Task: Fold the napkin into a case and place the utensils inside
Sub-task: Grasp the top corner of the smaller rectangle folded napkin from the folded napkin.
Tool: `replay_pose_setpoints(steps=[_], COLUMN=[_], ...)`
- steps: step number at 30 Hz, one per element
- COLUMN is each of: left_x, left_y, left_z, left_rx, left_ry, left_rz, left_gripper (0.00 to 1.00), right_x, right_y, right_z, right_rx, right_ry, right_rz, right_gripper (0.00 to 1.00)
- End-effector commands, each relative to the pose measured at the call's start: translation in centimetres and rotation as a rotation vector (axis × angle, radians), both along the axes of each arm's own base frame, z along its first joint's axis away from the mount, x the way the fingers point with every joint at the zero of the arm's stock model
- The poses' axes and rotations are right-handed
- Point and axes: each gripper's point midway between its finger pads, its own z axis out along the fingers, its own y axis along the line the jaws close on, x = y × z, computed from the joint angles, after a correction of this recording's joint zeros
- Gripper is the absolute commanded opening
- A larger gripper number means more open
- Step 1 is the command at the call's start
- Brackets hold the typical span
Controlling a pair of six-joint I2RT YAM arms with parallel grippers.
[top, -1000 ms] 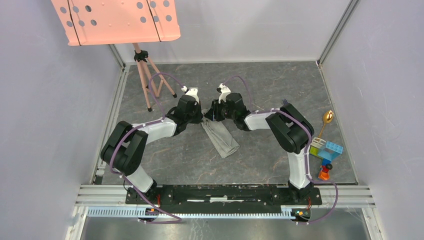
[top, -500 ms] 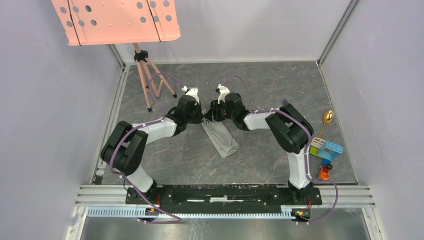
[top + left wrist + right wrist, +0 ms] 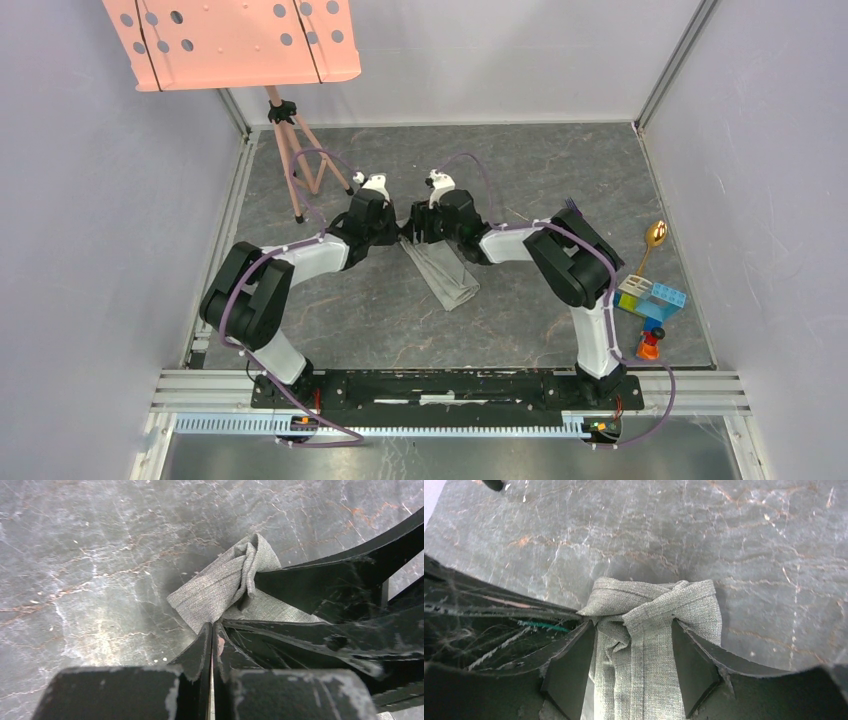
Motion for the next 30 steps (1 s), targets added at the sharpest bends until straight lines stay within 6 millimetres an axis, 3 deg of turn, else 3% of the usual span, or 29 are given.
replay_pose_setpoints(steps=[1, 5, 9, 13, 18, 30], left_x=[0.1, 0.1, 0.2, 0.1, 0.2, 0.2], left_y=[-1.8, -1.7, -2.0, -2.4, -2.5, -2.6], left_z=[1.4, 1.3, 1.5, 1.8, 2.0, 2.4], left_rx=[-0.098, -0.089, -0.1, -0.11, -0.111, -0.106], left_ry=[-0.028, -0.03, -0.027, -0.026, -0.025, -0.03], left_rz=[-0.03, -0.036, -0.043, -0.056, -0.062, -0.076], left_gripper=[0.02, 0.02, 0.02, 0.02, 0.02, 0.02], right_x=[-2.8, -3.5, -3.3, -3.0, -2.0, -0.2], right_y=[-1.4, -2.5, -2.5, -1.7, -1.3, -0.7], right_z=[1.5, 3.5, 4.1, 4.3, 4.8, 3.3], right_rx=[0.035, 0.047, 0.065, 0.118, 0.147, 0.117], right_ry=[0.059, 0.031, 0.02, 0.031, 0.017, 0.026], right_rz=[0.105, 0.14, 0.138, 0.146, 0.125, 0.107], right_gripper=[0.66, 0.68, 0.65, 0.34, 0.2, 0.18])
